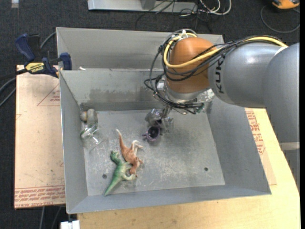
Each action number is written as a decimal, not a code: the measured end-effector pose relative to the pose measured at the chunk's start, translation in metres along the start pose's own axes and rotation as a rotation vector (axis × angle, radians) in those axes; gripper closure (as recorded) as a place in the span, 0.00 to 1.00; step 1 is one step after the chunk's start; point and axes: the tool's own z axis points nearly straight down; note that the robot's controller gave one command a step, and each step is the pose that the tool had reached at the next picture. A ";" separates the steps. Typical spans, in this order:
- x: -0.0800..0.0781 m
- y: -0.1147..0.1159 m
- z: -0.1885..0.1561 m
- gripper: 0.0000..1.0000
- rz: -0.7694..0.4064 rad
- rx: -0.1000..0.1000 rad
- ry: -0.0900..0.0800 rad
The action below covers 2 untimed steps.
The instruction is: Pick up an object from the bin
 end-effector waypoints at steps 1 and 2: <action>0.000 0.000 0.000 1.00 0.000 0.000 0.000; 0.000 0.000 0.000 1.00 0.000 0.000 0.000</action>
Offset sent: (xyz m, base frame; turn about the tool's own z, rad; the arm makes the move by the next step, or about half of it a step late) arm 0.0000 0.0000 0.0000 0.0000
